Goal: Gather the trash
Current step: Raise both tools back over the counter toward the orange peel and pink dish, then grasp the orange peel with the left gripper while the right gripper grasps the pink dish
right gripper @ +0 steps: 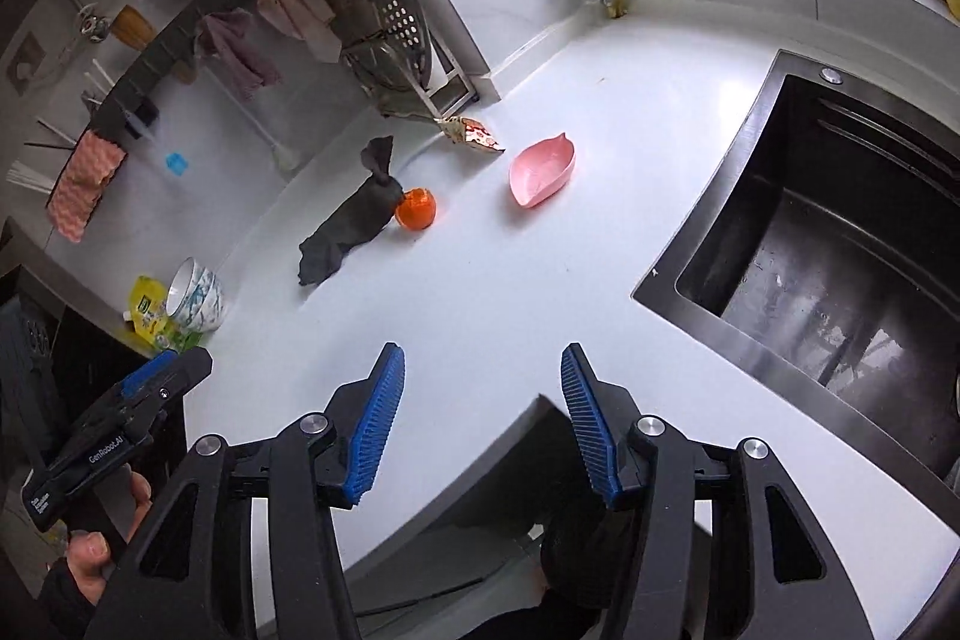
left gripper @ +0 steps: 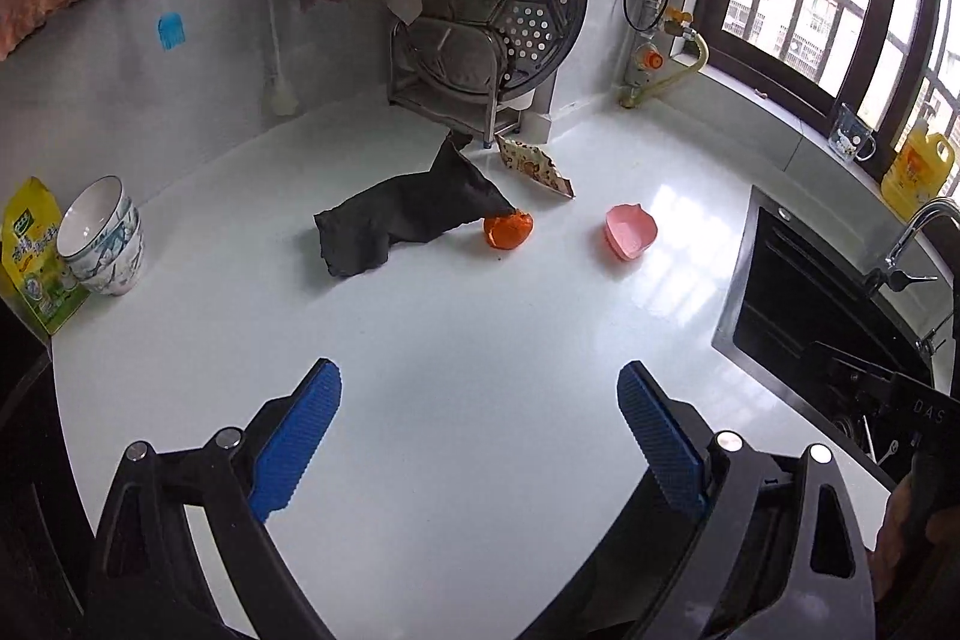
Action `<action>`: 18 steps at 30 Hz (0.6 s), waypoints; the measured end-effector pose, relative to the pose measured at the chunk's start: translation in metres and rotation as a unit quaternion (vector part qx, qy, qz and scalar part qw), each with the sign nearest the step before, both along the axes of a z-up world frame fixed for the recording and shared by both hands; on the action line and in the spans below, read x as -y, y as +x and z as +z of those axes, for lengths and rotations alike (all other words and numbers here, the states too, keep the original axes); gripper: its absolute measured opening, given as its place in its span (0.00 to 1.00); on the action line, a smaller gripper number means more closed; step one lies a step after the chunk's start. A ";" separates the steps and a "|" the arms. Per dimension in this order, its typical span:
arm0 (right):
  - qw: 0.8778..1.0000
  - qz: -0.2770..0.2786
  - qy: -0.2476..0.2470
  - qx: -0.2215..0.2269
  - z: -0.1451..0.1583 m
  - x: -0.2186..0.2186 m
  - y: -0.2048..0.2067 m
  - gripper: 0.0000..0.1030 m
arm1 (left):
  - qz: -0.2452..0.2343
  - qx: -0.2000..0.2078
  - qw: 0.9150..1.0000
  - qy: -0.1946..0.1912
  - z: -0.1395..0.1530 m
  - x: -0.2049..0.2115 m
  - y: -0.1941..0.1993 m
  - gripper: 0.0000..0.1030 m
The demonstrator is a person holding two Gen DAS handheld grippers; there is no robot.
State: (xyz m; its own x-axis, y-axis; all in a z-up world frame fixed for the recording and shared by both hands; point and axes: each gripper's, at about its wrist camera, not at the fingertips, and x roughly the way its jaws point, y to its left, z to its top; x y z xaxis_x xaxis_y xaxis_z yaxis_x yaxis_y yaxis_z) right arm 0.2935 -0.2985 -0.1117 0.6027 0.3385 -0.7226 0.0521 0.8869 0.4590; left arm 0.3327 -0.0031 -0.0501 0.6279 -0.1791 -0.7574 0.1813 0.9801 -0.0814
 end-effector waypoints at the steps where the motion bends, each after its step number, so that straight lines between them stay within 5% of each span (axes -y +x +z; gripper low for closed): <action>1: 1.000 -0.003 0.002 -0.004 -0.001 0.000 0.010 0.51 | 0.000 -0.006 1.000 -0.001 -0.004 -0.001 0.011 0.89; 9: 0.999 0.007 -0.033 -0.038 -0.022 -0.001 0.101 0.51 | 0.030 -0.029 0.998 -0.041 -0.032 0.007 0.072 0.89; 18: 0.995 -0.001 -0.044 -0.087 -0.064 0.010 0.198 0.51 | 0.079 -0.067 0.994 -0.043 -0.069 0.031 0.128 0.89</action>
